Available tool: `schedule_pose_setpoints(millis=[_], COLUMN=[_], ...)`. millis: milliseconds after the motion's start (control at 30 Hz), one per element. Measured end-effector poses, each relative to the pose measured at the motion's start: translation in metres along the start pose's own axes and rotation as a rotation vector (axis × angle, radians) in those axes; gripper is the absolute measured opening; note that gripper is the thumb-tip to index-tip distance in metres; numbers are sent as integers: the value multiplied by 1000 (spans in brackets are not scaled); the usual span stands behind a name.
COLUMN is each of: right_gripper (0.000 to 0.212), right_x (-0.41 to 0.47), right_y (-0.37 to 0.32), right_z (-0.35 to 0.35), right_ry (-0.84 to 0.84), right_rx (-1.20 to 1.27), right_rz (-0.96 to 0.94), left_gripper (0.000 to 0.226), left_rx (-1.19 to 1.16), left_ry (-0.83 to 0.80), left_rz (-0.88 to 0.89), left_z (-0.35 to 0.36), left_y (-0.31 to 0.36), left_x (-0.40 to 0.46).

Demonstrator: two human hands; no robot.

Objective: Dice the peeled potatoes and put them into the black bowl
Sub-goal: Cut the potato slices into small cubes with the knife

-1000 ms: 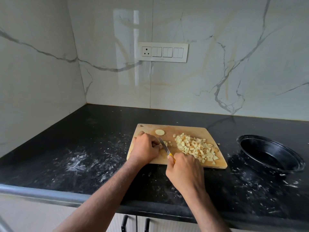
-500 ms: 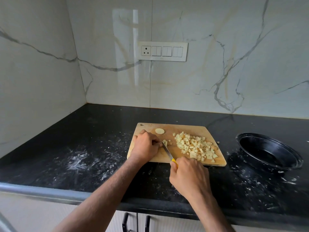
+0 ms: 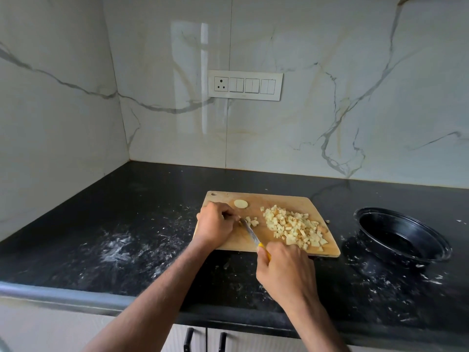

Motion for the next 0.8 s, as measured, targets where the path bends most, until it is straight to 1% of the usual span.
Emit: schedule_pose_setpoints(millis=[67, 133, 167, 200, 267, 300, 333, 400, 500, 567, 667, 733, 767, 800], right_gripper=[34, 33, 33, 34, 36, 37, 37, 37, 34, 34, 35, 36, 35, 35], right_x=[2, 3, 3, 4, 6, 8, 9, 13, 17, 16, 13, 12, 12, 12], right_y=[-3, 2, 7, 11, 13, 11, 8, 5, 14, 18, 13, 9, 9, 11], right_z=[1, -1, -2, -3, -3, -2, 0, 2, 1, -1, 1, 5, 6, 7], right_ry=[-12, -12, -6, 1, 10, 14, 19, 14, 5, 24, 24, 29, 23, 7], right_rx=[-22, -58, -66, -65, -60, -61, -67, -78, -67, -61, -56, -41, -32, -23], right_rz=[-6, 51, 96, 131, 141, 120, 92, 72, 152, 183, 138, 96, 86, 85], left_gripper=[14, 28, 30, 26, 4, 17, 26, 30, 24, 22, 33, 22, 12, 11], left_rx=[-12, -38, -45, -38, 104, 201, 273, 329, 332, 306, 264, 210, 193, 200], left_ry=[13, 64, 88, 107, 136, 131, 89, 49, 16, 36, 106, 119, 85, 28], left_rz=[-12, -25, -39, -49, -89, -108, -124, -117, -90, -87, -102, -84, -59, -25], left_z=[-1, -3, -4, -5, -10, -9, -8, -7, -5, -6, -12, -16, -14, -12], left_y=[-3, -7, -9, -9, -9, -11, -12, -12, -11, -10, -11, -11, -12, -10], left_x=[1, 3, 4, 4, 3, 3, 3, 2, 1, 0, 1, 2, 3, 3])
Point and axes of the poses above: each hand's wrist, its own x-axis towards the middle knuckle, its own z-axis out of the palm, y = z × x, the point moved 6 cm from there along x, towards the middle knuckle, and after that the axes turned 9 degrees about -z, right-handed, at the moved point
